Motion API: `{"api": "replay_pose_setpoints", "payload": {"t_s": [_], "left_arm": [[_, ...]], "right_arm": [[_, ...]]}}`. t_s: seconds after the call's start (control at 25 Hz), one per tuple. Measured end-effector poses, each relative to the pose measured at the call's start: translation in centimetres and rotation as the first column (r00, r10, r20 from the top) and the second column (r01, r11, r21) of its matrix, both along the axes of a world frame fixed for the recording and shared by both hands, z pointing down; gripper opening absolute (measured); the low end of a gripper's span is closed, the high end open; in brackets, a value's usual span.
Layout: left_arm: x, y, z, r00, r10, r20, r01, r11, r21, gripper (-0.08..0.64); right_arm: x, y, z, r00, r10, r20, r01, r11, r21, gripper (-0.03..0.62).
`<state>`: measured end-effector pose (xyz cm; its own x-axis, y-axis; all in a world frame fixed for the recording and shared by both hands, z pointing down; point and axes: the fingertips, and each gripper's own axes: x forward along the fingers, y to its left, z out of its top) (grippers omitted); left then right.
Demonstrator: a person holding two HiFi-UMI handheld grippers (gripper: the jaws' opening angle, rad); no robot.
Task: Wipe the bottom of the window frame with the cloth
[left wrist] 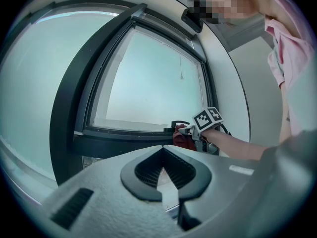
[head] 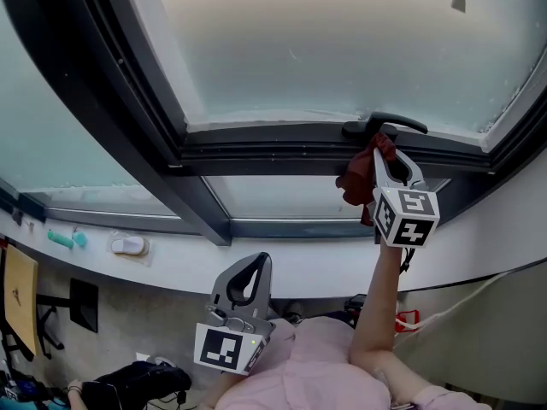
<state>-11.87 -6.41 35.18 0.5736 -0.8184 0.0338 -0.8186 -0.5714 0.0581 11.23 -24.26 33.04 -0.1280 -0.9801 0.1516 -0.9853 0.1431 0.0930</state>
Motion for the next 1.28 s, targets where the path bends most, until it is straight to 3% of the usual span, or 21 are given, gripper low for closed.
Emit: {"api": "replay_pose_setpoints", "payload": {"t_s": [0.12, 0.24, 0.48, 0.64, 1.0, 1.12, 1.28], "left_arm": [[-0.7, 0.2, 0.0, 1.0, 0.008, -0.004, -0.008, 1.0, 0.003, 0.0], [-1.6, 0.3, 0.1, 1.0, 0.018, -0.004, -0.018, 1.0, -0.002, 0.0], [-4.0, -0.1, -1.6, 0.997, 0.022, -0.069, -0.02, 1.0, 0.024, 0.0], [-7.0, 0.2, -0.8, 1.0, 0.024, -0.001, -0.024, 1.0, -0.015, 0.0], [-14.5, 0.2, -0.6, 0.995, -0.097, 0.0, 0.097, 0.995, -0.008, 0.0], [-16.4, 0.3, -0.4, 0.991, -0.133, -0.001, 0.133, 0.991, -0.013, 0.0], [-17.9, 0.3, -0.1, 0.987, -0.158, 0.0, 0.158, 0.987, -0.023, 0.0]], "right_arm": [[-0.6, 0.6, -0.8, 1.0, 0.0, -0.017, 0.0, 1.0, 0.032, 0.063], [-2.7, 1.7, -2.3, 0.997, -0.042, 0.058, 0.037, 0.995, 0.088, 0.064], [-12.6, 2.8, -5.2, 0.973, -0.217, 0.078, 0.202, 0.965, 0.166, 0.063], [-20.5, 3.1, -5.5, 0.936, -0.343, 0.073, 0.329, 0.931, 0.16, 0.063], [-35.3, 3.2, -3.0, 0.836, -0.548, 0.029, 0.543, 0.834, 0.098, 0.063], [-37.7, 2.2, -1.4, 0.827, -0.563, -0.002, 0.562, 0.825, 0.058, 0.063], [-38.9, 0.3, 0.9, 0.841, -0.54, -0.026, 0.54, 0.842, -0.005, 0.063]]}}
